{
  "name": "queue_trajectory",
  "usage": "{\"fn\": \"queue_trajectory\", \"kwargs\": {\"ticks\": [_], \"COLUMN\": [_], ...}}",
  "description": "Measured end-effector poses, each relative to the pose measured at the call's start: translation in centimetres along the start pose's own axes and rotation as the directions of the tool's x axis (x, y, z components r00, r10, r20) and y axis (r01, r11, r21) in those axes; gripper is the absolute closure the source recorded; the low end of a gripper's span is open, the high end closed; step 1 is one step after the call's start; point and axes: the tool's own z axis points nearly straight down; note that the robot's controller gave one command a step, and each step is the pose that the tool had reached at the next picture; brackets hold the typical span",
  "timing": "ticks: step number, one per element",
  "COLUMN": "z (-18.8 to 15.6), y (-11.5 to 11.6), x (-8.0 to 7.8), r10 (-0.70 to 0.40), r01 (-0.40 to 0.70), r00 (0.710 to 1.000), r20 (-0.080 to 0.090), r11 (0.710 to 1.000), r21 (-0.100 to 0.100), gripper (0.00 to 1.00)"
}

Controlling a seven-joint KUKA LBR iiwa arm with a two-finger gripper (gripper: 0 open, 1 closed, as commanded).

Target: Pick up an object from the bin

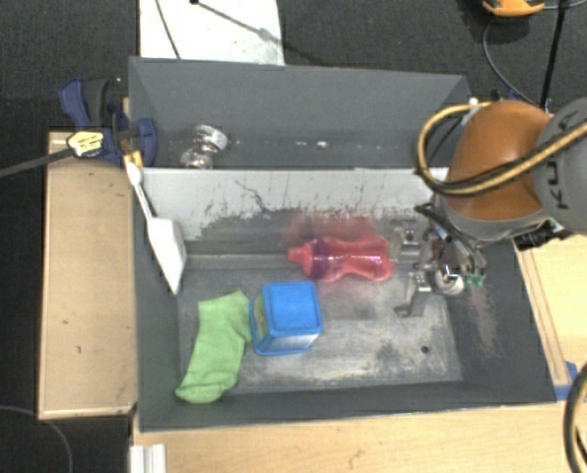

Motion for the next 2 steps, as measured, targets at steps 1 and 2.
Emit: {"fn": "queue_trajectory", "kwargs": {"ticks": [1, 2], "z": [-0.5, 5.6], "y": [0.0, 5.3], "x": [-0.2, -2.3], "r10": [-0.002, 0.021], "r01": [0.001, -0.022], "r00": [1.0, 0.999], "r20": [0.008, 0.04], "r11": [1.0, 1.0], "r21": [0.0, 0.003], "gripper": [0.0, 0.0]}}
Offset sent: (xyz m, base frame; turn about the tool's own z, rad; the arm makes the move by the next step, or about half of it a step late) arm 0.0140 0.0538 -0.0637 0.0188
